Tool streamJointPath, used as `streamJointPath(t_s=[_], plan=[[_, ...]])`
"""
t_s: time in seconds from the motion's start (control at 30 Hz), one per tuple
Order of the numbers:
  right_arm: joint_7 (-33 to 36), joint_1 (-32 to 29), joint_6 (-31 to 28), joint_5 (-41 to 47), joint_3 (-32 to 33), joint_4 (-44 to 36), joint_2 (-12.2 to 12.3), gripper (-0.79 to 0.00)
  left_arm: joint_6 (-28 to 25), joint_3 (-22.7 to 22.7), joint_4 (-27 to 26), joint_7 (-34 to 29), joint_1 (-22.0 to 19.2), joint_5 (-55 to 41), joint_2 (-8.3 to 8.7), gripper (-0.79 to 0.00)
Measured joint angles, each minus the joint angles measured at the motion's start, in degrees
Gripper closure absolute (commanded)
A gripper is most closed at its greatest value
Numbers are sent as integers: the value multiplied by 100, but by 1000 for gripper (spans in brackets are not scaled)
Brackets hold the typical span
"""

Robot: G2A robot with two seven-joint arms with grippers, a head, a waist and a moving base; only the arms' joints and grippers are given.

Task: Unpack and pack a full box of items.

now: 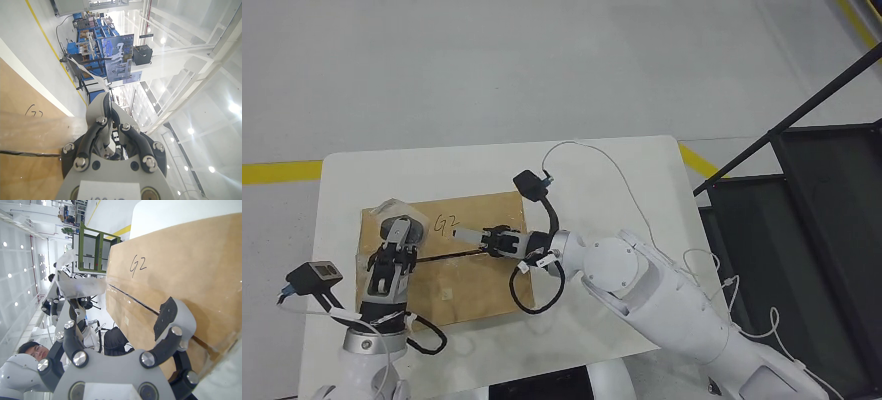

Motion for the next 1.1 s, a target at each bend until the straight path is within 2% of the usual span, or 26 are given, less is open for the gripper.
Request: streamJointPath(t_s=[0.23,0.4,0.6,0.8,0.97,1.1], plan=[[347,-426,55,9,540,-441,136,-785,60,74,0,-130,54,-63,27,-22],[371,-590,60,-118,514,-448,156,-785,82,146,0,-190,82,54,48,-71],[245,-705,14,-85,455,-341,142,-785,126,329,0,-165,117,315,67,-83],[177,-743,215,-24,490,-343,134,-785,211,538,0,-87,143,584,83,-108],[196,-787,340,51,615,-370,147,-785,240,664,0,-68,197,805,103,-203],[219,-830,402,63,701,-414,161,-785,281,766,0,-38,238,943,117,-225]])
